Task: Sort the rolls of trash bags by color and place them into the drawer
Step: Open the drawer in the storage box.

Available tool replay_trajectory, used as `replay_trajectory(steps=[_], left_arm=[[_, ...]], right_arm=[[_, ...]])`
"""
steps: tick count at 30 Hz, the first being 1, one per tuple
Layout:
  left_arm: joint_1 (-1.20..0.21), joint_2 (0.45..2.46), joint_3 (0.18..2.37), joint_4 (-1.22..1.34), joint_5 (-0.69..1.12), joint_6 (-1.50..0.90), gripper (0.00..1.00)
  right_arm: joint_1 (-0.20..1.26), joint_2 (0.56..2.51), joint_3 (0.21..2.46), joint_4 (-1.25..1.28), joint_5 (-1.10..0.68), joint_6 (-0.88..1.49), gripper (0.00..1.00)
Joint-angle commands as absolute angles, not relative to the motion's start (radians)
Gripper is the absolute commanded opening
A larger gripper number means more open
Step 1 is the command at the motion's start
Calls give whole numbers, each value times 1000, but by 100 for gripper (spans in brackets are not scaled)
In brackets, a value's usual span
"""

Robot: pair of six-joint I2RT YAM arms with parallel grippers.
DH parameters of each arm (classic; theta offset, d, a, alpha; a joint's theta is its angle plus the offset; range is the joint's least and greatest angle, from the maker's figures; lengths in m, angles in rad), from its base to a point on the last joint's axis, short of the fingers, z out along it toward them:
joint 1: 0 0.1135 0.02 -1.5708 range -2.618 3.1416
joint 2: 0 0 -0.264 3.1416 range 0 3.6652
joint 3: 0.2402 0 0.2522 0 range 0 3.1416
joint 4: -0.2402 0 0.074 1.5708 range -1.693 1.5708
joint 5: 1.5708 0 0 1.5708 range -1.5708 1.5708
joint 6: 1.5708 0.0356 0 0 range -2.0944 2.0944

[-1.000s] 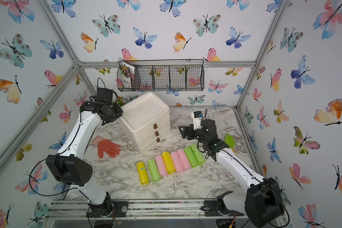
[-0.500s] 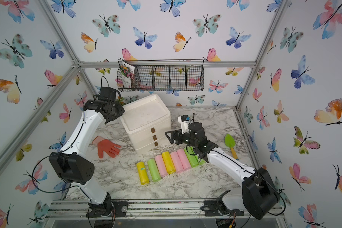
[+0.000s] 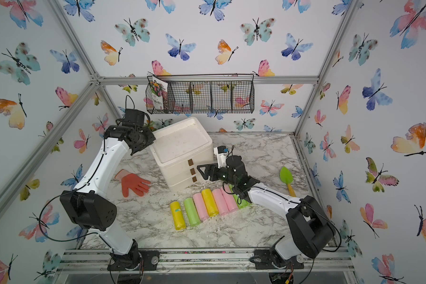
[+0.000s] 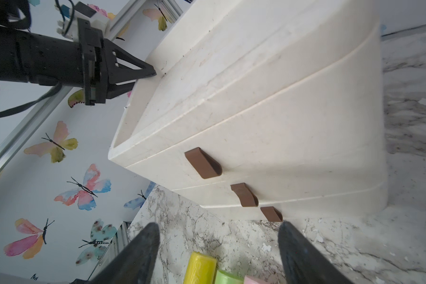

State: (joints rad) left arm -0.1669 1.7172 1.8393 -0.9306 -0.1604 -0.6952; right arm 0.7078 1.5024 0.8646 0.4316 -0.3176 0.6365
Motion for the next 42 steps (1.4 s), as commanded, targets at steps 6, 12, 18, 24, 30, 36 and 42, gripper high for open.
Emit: replay_trajectory(steps=[6,12,18,24,30,36,42], left_arm=[[-180,1691,1776,-925,-83,-747,0],[-180,1684,1756,-916,-77,-741,0],[-179,1681,1745,-912,-64,-739,0],[-180,1671,1741,-910,-66,-738,0],[-180,1672,1739,-899,-49,-744,0],[-180,1667,1737,-892,-42,-747,0],[-181,1659,1717,-877,-30,-753,0]], right_arm=[[751,1606,902,524,-276,670,65],[755,1678,963,548,-270,663,61],[755,1719,1015,572,-275,666,60],[755,1742,1040,592,-298,676,58],[756,1764,1050,604,-310,683,51],[756,1767,1051,613,-307,688,48],[756,1757,1043,642,-300,691,38]])
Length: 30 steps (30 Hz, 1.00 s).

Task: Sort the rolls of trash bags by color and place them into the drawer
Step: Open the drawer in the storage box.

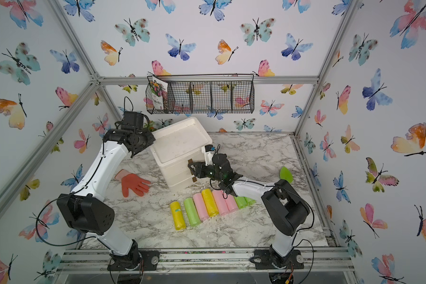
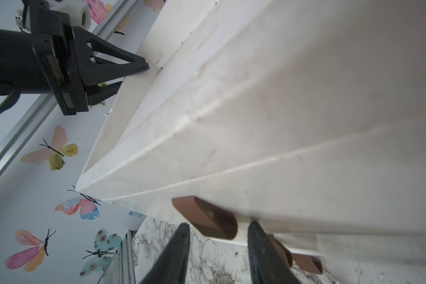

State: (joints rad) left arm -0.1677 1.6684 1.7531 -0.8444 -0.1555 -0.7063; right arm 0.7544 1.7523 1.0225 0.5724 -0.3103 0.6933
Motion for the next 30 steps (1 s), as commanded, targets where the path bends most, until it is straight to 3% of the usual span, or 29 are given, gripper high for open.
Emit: replay_trajectory(steps=[1,7,12,15,30], left_arm=[[-180,1658,1715,-874,-27,-755,0],[-180,1656,1710,-870,-25,-756,0],[-180,1657,1706,-864,-21,-758,0],[-180,1655,1704,-861,-19,-762,0],[-180,1661,1698,-839,-23,-787,0]], right_arm=[[756,1760,1044,647,-302,691,36],[756,1753,1034,670,-292,689,26],[756,1748,1025,674,-293,689,6],[756,1738,1007,689,-296,694,2],[756,1565,821,633,-284,710,2]])
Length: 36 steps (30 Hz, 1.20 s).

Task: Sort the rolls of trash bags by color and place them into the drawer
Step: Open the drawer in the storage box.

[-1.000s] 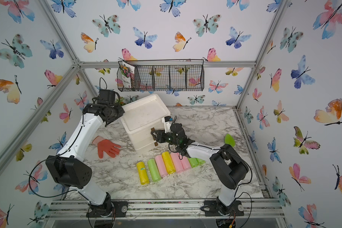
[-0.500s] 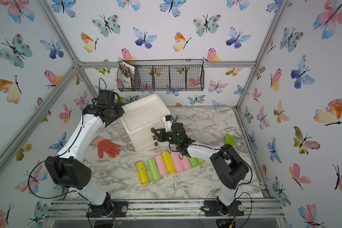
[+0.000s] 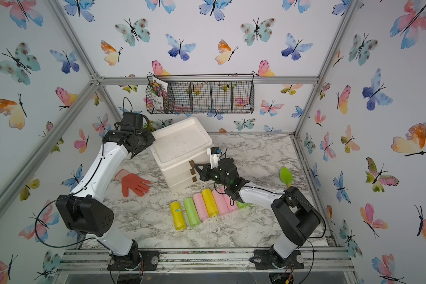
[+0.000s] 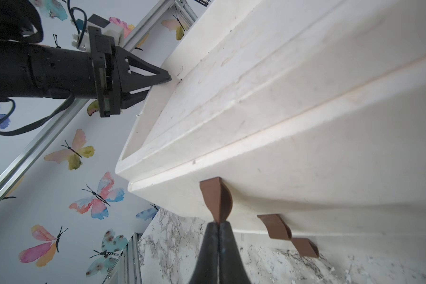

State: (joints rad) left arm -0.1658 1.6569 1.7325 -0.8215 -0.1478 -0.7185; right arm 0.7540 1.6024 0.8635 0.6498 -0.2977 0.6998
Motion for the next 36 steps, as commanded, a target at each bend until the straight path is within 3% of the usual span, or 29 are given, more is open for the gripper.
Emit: replay_trajectory(steps=[1,19,36], left_arm=[[-180,1660,1698,-838,-23,-790,0],[-180,1645,1670,-810,-15,-814,0],[-180,1635,1634,-787,-17,-844,0]], right_arm=[[756,1554,807,628,-286,712,2],[756,1259,543,475,-283,719,2],[839,1293,562,484,-233,769,2]])
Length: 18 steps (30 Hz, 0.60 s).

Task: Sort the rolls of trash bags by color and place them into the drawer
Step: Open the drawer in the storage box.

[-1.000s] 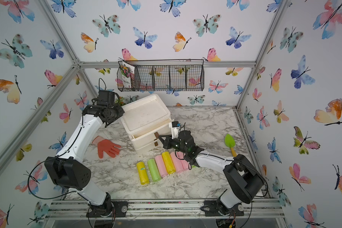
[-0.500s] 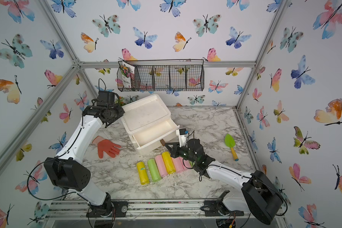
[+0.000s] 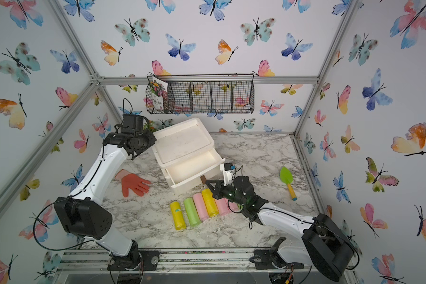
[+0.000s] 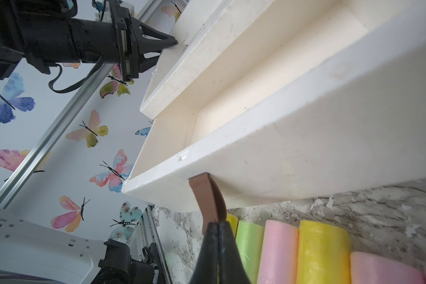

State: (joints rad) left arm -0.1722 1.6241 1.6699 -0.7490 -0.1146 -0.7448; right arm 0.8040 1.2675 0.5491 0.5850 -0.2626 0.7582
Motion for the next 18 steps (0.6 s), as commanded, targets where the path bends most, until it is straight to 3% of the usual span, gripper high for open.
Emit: replay_trajectory(steps=[1,8,18], left_arm=[[-181,1634,1634,-785,-18,-847,0],[-180,1635,1637,-782,-11,-848,0],[-181,1634,1624,-774,-4,-849,0]], right_arm=[[857,1299,574,472,-213,768,2],[937,1287,579,449,-107,785,2],[943,1222,574,350,-48,762,2]])
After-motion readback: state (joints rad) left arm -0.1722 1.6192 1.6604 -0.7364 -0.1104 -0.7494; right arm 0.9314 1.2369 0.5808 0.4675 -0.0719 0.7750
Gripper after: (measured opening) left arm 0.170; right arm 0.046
